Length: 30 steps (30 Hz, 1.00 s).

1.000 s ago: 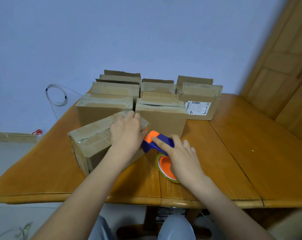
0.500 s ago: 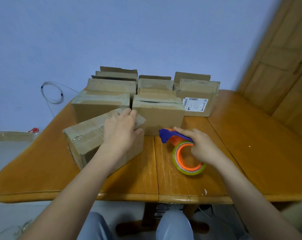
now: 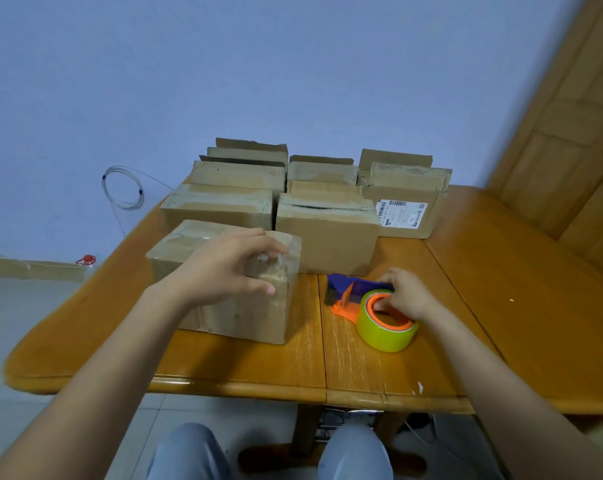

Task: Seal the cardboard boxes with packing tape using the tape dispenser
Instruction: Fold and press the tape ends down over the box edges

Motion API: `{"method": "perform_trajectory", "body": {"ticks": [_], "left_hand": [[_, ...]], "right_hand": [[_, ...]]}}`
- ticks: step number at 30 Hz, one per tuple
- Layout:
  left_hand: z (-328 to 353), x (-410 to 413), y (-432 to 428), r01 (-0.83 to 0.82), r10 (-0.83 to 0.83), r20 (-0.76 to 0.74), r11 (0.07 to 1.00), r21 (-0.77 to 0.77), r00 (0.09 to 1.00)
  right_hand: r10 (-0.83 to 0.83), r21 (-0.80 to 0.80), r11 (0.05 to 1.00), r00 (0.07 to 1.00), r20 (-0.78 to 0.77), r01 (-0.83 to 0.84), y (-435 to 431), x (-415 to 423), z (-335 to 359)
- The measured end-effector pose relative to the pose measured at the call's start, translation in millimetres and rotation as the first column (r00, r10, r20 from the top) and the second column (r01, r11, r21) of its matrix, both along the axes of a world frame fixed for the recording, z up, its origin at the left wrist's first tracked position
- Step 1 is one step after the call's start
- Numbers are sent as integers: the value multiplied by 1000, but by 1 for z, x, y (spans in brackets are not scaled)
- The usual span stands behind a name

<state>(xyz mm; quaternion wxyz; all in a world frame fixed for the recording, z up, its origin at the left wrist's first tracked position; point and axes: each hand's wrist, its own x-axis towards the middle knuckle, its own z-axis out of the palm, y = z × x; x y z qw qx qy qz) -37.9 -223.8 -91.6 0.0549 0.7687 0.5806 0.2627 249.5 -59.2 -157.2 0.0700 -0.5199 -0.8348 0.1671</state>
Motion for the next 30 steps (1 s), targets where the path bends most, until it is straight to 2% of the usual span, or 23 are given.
{"method": "perform_trajectory", "body": {"ticks": [2,4,5,7,9,11,12,14,15,17,24,30], "left_hand": [[-1,-10,-1,46,-41,75,997,-63,996],[-1,-17,-2,97,-78,152,987,-126,985],[1,-19,-3,114,-86,182,983,-146,979],[5,-18,-2,117,-86,172,977,-181,981],[8,-13,-1,90,-65,128,975,-203,990],[6,-7,1,37,-10,154,984,-175,988],[4,-4,2,-5,26,139,989,-149,990],[-1,-2,4,-84,82,-18,989,-123,996],[-3,-1,5,-96,83,-104,988,-123,991],[-3,-1,8,-95,67,-175,983,-158,982],[1,-4,17,-84,43,-157,960,-268,987],[2,-4,19,-73,37,-125,952,-297,991]], "right_hand": [[-8,50,999,996,92,3,-5,-3,2],[-23,111,994,996,91,12,-17,-10,10],[-13,165,986,1000,25,9,-25,-14,15],[85,276,961,969,-234,-18,-47,-28,25],[212,319,946,846,-490,-53,-72,-45,33],[310,353,929,747,-588,-107,-91,-62,35],[349,370,919,721,-598,-138,-97,-70,33],[416,398,896,693,-589,-199,-105,-85,23],[438,407,886,687,-580,-222,-107,-91,17],[457,410,879,679,-575,-245,-108,-100,5],[423,403,894,670,-610,-198,-109,-115,-26],[420,378,895,732,-536,-237,-113,-122,-47]]}}
